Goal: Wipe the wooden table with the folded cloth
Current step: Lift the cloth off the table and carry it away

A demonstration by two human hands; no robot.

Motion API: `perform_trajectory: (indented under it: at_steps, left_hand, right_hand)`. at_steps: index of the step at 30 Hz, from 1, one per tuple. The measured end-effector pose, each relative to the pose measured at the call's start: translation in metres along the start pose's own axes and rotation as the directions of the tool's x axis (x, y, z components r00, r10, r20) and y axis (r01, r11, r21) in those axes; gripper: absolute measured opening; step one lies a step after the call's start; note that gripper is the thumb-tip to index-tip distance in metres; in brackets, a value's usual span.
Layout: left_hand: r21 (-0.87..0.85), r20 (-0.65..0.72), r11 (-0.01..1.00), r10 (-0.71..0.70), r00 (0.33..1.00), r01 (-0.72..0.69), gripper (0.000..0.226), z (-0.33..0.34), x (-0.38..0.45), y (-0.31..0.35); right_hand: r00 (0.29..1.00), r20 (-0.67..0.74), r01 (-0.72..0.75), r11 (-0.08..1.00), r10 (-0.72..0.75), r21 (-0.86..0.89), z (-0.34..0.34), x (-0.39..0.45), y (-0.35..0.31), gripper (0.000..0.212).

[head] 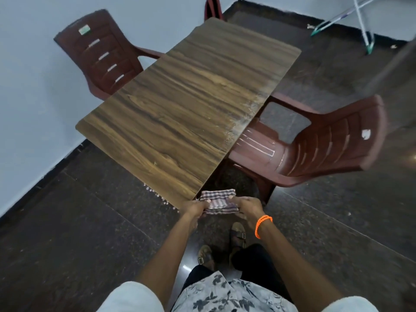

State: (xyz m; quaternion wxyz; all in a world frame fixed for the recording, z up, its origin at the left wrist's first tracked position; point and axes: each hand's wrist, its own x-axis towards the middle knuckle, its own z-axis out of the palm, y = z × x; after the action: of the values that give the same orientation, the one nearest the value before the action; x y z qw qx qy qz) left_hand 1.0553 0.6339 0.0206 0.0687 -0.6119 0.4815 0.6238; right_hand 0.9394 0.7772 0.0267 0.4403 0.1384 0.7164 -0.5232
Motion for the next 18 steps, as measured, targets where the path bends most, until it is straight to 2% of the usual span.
perform_trajectory:
  at_steps: [3,7,9,13,18]
  left_hand:
    - [-0.018,0.047,0.999,0.052,0.998,-0.052,0.013,0.027,-0.023,0.012]
    - [-0.094,0.139,0.988,0.133,0.981,-0.121,0.016,0.074,-0.060,0.030]
    - [-0.136,0.169,0.980,0.164,0.972,-0.142,0.014,0.100,-0.080,0.042]
    - [-0.168,0.231,0.968,0.223,0.947,-0.187,0.014,0.161,-0.124,0.066]
    - [-0.212,0.269,0.952,0.272,0.924,-0.218,0.013,0.240,-0.172,0.087]
  right_hand:
    - [1.000,-0.002,0.031,0.995,-0.031,0.096,-0.040,-0.017,-0.009,0.033]
    - [0.994,-0.034,0.108,0.972,-0.103,0.207,-0.102,-0.039,-0.026,0.031]
    - [0.989,-0.062,0.145,0.963,-0.134,0.227,-0.131,-0.049,-0.036,0.037]
    - [0.972,-0.095,0.232,0.929,-0.213,0.288,-0.201,-0.069,-0.058,0.033]
    - [0.947,-0.157,0.318,0.884,-0.281,0.343,-0.289,-0.090,-0.080,0.037]
